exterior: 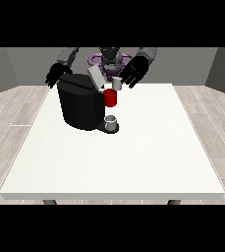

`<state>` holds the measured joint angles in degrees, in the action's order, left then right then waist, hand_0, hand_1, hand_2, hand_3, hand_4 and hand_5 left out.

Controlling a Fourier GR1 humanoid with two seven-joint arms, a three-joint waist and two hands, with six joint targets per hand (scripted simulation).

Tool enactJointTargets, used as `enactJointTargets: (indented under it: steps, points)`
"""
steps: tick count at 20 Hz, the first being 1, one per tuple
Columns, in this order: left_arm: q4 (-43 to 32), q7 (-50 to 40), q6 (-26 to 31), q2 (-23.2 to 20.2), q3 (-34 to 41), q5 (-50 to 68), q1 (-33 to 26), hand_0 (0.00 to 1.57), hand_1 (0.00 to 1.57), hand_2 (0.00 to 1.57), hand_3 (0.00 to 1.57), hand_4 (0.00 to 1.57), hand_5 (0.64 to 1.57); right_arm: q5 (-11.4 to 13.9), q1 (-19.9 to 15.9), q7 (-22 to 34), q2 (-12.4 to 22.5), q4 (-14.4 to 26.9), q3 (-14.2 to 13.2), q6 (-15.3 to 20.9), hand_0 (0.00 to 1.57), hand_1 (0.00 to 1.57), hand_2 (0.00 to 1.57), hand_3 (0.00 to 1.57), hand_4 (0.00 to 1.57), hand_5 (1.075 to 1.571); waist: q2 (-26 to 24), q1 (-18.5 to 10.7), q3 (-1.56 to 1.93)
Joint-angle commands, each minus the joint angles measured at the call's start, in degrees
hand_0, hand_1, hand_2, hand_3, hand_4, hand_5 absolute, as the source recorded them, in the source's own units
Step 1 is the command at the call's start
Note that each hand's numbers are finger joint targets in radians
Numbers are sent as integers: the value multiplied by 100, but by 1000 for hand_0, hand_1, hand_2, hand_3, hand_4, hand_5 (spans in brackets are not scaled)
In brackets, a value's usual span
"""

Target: Insert the coffee pod into the coffee machine and close the lid

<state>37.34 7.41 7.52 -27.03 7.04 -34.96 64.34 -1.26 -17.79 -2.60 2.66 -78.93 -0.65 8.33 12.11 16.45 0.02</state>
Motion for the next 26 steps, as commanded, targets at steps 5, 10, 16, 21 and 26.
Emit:
enactJointTargets:
  steps: [5,10,16,21,26]
  points:
    - [-126,-69,120,-54,40,-60,380,1314,1314,1328,1230,493,1571,74,-295,9,44,-35,-88,125,0,0,0,0,526,1571,336,57,-1]
    - [-118,98,48,-12,-16,-141,199,1316,1316,1328,1225,510,1571,126,-1,86,-190,-131,-4,347,0,0,0,0,514,1571,183,-8,-1]
    - [-83,-179,5,265,-73,-207,381,1183,1183,1251,1180,499,1571,-65,-90,-280,-54,147,-199,82,0,0,0,0,512,1571,302,33,0]
    - [-162,-34,228,185,-91,-219,344,1198,1198,1271,1200,505,1571,-92,-94,14,2,13,-276,169,0,0,0,0,538,1571,157,15,0]
    - [-184,-41,70,204,-17,-229,246,1164,1164,1239,1182,492,1571,-197,-6,-97,106,78,-343,-27,0,0,0,0,462,1571,235,-38,0]
